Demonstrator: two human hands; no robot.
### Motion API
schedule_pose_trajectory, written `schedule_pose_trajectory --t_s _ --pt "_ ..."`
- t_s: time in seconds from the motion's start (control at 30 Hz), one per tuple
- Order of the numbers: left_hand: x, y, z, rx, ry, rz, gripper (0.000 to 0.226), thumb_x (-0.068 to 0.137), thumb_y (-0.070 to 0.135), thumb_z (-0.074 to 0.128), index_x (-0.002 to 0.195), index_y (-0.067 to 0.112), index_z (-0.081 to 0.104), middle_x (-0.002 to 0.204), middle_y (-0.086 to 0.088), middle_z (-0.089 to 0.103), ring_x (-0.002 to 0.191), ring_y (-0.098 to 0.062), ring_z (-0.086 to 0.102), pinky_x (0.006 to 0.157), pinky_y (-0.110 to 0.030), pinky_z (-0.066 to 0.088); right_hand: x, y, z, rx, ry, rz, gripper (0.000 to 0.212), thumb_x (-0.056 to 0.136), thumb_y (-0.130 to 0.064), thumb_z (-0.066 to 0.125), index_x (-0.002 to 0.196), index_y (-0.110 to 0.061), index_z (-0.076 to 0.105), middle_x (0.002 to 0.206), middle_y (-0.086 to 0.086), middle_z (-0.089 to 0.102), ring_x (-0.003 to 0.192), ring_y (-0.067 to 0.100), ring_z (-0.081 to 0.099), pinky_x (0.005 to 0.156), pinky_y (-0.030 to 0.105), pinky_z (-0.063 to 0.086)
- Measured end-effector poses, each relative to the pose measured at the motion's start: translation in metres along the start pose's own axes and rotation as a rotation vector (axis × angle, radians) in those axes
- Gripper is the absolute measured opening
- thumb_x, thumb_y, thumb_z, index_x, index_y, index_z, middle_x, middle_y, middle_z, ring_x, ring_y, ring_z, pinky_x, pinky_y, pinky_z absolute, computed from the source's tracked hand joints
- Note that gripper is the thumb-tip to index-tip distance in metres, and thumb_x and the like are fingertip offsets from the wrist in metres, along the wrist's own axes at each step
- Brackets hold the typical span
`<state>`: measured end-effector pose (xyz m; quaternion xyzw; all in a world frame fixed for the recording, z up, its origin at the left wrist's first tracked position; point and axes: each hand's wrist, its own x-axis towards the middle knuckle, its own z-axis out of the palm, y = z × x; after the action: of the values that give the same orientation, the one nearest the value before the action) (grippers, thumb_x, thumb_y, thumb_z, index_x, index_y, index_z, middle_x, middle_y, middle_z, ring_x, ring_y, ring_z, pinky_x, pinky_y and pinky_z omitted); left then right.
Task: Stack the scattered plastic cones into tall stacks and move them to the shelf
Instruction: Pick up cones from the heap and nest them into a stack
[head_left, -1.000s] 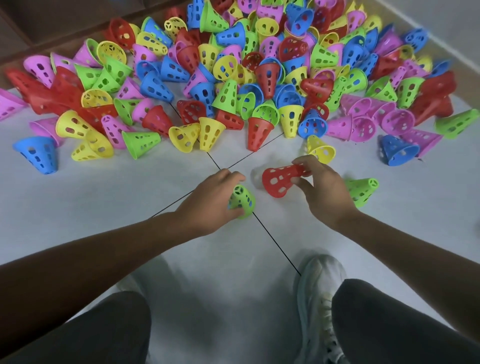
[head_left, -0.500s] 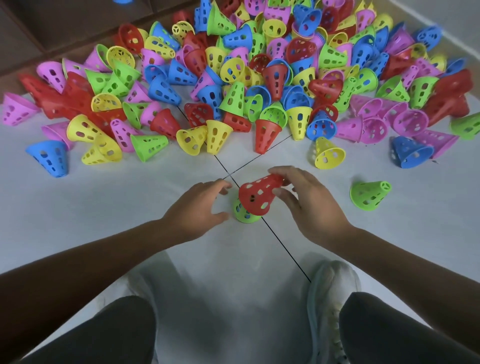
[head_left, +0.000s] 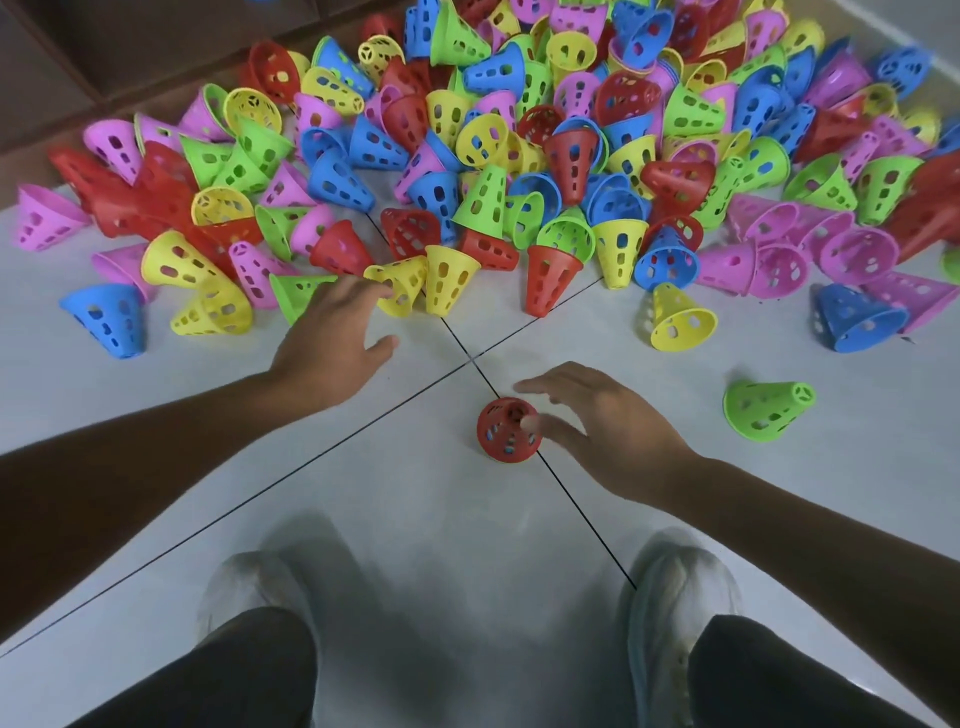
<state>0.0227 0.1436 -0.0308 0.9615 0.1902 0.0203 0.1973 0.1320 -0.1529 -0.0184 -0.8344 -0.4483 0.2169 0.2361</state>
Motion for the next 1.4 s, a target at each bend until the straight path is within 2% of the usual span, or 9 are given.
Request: schedule_pose_trajectory --t_s 0.1,0.3,0.53,0.67,0.87,1.0,1.1,1.27,1.4 --pt "0.003 -0.006 0.003 0.064 -0.024 0.033 0.064 0.088 0.024 0.073 0.146 0.019 0.047 0.146 -0.009 0.043 0.133 -0.033 0.040 0.105 -0.048 0.043 0.004 0.019 -0.012 0.025 0.107 0.078 0.049 0.096 -0.059 0.042 0.131 -0.029 0.060 0.122 -0.008 0.061 0.114 0.012 0.053 0.096 0.034 0.047" --pt "0.018 -0.005 0.005 0.119 -0.071 0.052 0.078 0.089 0.030 0.074 0.155 0.022 0.034 0.158 -0.010 0.028 0.138 -0.032 0.034 0.107 -0.048 0.042 0.014 0.075 -0.044 -0.295 0.353 0.247 0.048 0.095 -0.045 0.056 0.133 -0.015 0.059 0.133 0.017 0.054 0.123 0.041 0.045 0.103 0.053 0.042" --pt "0.041 0.002 -0.001 0.151 -0.142 0.033 0.070 0.092 0.033 0.070 0.153 0.022 0.039 0.157 -0.010 0.031 0.144 -0.032 0.028 0.108 -0.051 0.039 0.017 0.100 -0.055 -0.203 0.173 0.505 0.058 0.098 -0.041 0.056 0.152 -0.028 0.036 0.156 0.020 0.027 0.140 0.044 0.027 0.113 0.054 0.030" --pt "0.045 -0.002 0.001 0.080 -0.113 0.008 0.057 0.088 0.028 0.075 0.138 0.017 0.051 0.135 -0.012 0.051 0.125 -0.033 0.047 0.100 -0.043 0.042 0.015 0.099 -0.045 -0.117 0.117 0.532 0.052 0.098 -0.037 0.059 0.146 -0.029 0.042 0.154 0.021 0.029 0.139 0.045 0.028 0.113 0.051 0.029" --pt "0.038 -0.004 0.005 0.072 -0.025 0.002 0.048 0.078 0.030 0.085 0.110 0.012 0.053 0.106 -0.010 0.062 0.103 -0.033 0.054 0.080 -0.038 0.042 0.007 0.091 -0.035 0.122 0.273 0.530 0.028 0.088 -0.038 0.072 0.114 -0.030 0.064 0.127 0.002 0.056 0.117 0.023 0.051 0.098 0.033 0.040" --pt "0.031 0.005 0.006 0.079 -0.058 -0.069 0.050 0.081 0.025 0.082 0.111 0.008 0.046 0.088 -0.004 0.053 0.095 -0.034 0.051 0.072 -0.036 0.033 0.002 0.081 -0.028 0.227 0.323 0.586 0.016 0.087 -0.031 0.075 0.097 -0.027 0.063 0.114 0.001 0.058 0.094 0.020 0.053 0.080 0.027 0.036" --pt "0.026 0.005 0.006 0.052 -0.146 -0.154 0.053 0.083 0.033 0.079 0.115 0.011 0.042 0.092 -0.007 0.056 0.093 -0.034 0.053 0.069 -0.038 0.038 0.000 0.078 -0.023 0.275 0.344 0.648 0.020 0.089 -0.031 0.073 0.100 -0.026 0.056 0.110 0.004 0.059 0.091 0.025 0.055 0.072 0.029 0.036" --pt "0.011 0.017 0.004 -0.330 -0.167 -0.324 0.055 0.080 0.043 0.081 0.118 0.022 0.046 0.102 -0.002 0.064 0.086 -0.022 0.064 0.074 -0.037 0.052 -0.002 0.074 -0.021 0.340 0.338 0.753 0.050 0.094 -0.043 0.063 0.133 -0.021 0.039 0.118 0.001 0.050 0.101 0.032 0.058 0.074 0.032 0.041" --pt "-0.004 0.053 0.002 -0.747 -0.210 -0.405 0.070 0.064 0.049 0.084 0.123 0.026 0.052 0.111 0.000 0.068 0.094 -0.018 0.070 0.086 -0.036 0.054 -0.007 0.071 -0.019 0.313 0.270 0.763 0.058 0.095 -0.042 0.062 0.141 -0.019 0.035 0.118 0.002 0.052 0.101 0.032 0.058 0.073 0.032 0.039"
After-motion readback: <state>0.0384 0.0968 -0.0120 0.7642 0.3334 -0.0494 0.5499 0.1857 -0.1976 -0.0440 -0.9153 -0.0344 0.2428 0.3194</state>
